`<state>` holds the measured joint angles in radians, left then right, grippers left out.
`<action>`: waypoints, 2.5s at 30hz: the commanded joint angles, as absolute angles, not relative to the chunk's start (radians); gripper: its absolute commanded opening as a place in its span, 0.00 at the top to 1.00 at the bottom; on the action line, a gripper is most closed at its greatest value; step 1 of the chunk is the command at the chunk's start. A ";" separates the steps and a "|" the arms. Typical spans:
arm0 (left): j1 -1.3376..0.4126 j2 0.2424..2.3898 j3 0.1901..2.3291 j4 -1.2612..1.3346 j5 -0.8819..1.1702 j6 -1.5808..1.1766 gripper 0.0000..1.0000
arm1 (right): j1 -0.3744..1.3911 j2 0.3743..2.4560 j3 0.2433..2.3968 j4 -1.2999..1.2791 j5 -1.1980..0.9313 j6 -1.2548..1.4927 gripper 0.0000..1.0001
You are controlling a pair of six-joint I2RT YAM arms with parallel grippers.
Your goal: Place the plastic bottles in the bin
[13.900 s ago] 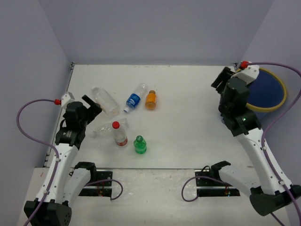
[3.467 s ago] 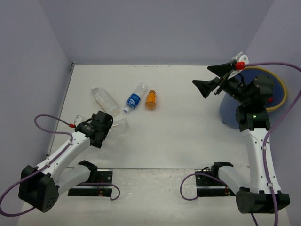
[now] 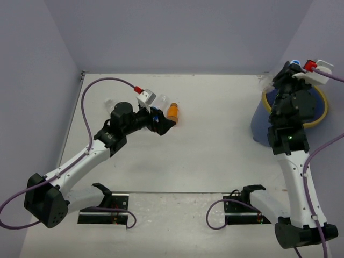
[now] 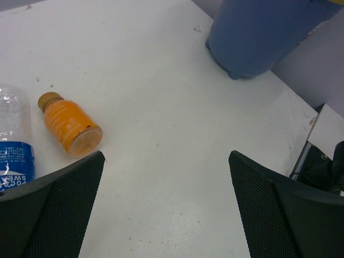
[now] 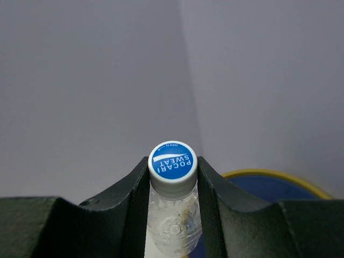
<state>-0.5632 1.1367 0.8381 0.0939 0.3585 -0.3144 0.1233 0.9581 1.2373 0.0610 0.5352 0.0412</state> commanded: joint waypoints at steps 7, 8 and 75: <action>-0.555 1.394 1.038 0.011 0.158 -0.356 0.00 | -0.132 1.071 1.188 0.250 0.724 -0.091 0.92; -0.554 1.420 1.067 0.006 0.145 -0.358 0.00 | -0.149 1.081 1.185 0.247 0.716 -0.070 0.83; -0.721 1.158 0.919 0.110 0.020 -0.273 1.00 | 0.174 1.157 1.245 0.031 -0.694 0.551 0.01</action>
<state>-0.7238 1.3676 1.1063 -0.1103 -0.0873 -0.3177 0.1037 1.1630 1.2137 -0.0652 -0.6442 0.5356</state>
